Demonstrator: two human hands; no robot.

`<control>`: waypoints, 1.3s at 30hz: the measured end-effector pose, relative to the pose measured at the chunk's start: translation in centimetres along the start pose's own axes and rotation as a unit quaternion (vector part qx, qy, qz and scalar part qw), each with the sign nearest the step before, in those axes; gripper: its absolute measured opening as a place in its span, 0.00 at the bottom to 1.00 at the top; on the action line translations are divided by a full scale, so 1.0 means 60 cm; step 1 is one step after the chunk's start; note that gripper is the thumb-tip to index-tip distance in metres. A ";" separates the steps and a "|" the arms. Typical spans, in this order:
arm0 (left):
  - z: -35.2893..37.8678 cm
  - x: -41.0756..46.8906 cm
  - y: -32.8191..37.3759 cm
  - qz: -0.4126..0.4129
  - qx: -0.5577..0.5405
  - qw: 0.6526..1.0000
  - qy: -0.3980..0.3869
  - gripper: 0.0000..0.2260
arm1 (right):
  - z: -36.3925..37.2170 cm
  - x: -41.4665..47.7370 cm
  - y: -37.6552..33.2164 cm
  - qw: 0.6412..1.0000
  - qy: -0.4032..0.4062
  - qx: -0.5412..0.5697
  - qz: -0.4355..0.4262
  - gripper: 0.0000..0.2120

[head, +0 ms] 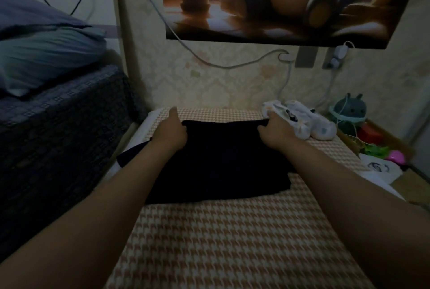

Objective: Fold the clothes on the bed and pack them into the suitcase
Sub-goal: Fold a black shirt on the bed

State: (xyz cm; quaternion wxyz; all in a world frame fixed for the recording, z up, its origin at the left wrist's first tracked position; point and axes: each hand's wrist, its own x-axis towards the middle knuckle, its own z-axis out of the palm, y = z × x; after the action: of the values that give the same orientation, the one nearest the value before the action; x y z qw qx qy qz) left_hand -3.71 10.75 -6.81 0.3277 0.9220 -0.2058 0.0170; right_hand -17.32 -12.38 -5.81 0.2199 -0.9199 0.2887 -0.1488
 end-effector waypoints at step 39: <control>-0.042 -0.314 -0.102 0.165 0.134 0.902 -0.375 0.12 | 0.009 -0.323 0.022 0.903 -0.294 -0.286 -0.127 0.12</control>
State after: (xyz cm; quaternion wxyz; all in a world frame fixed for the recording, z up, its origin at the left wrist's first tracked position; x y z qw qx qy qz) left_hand -18.27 23.51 -11.62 0.0924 0.8482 -0.4587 -0.2482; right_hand -33.03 -1.61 -9.75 0.0019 -0.9741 0.1214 0.1905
